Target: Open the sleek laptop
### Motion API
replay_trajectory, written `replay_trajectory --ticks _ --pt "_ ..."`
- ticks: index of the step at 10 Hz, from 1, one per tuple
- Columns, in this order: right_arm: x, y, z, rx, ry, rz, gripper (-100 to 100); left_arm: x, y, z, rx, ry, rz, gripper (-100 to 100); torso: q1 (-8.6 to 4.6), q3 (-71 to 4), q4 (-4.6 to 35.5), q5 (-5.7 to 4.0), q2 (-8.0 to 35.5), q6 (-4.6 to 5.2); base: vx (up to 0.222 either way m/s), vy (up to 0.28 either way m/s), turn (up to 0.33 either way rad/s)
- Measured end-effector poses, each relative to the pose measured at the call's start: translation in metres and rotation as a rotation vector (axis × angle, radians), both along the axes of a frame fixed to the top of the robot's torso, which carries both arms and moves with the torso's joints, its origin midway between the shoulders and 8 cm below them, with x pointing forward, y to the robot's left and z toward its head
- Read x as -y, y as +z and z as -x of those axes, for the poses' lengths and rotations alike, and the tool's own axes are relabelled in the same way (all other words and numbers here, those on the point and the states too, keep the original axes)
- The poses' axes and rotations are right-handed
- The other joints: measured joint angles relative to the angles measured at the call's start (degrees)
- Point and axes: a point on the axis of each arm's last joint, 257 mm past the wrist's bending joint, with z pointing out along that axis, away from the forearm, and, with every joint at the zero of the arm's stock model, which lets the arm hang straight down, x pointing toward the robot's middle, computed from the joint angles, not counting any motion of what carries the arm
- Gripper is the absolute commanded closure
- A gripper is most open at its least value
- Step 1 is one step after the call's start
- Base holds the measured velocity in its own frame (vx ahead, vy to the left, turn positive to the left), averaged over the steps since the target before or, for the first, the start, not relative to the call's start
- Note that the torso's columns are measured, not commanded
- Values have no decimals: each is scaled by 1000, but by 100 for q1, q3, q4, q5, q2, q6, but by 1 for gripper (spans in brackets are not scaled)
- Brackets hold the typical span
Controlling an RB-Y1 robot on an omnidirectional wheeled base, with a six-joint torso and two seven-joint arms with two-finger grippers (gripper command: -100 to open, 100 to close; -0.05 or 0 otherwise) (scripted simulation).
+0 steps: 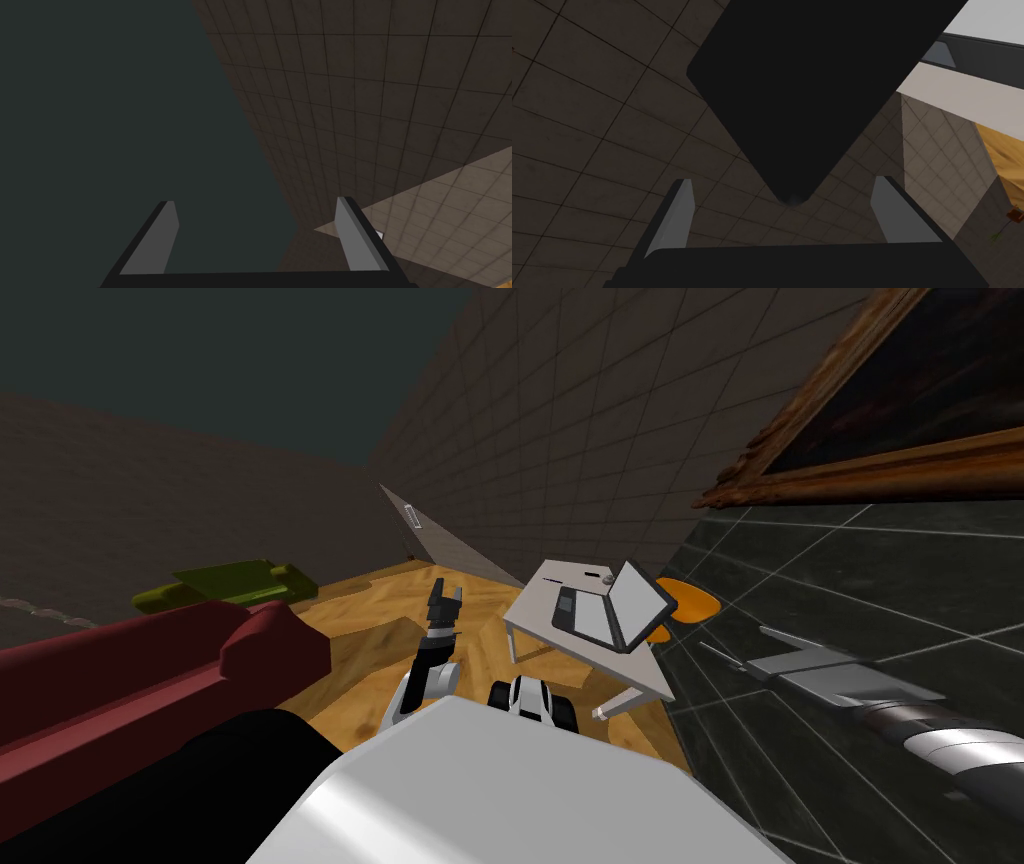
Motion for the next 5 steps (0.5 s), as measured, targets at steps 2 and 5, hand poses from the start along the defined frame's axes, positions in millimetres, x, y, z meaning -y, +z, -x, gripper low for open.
replay_trajectory --ticks 2,5 --pt "14 1 -4 -28 -1 109 -100 0 0 0 0 0 0 0 -6 9 4 -1 13 1 100 150 -9" --pt "29 5 -8 -57 7 243 -100 0 0 0 0 0 0 0 -7 4 2 -2 6 0 77 120 -8"
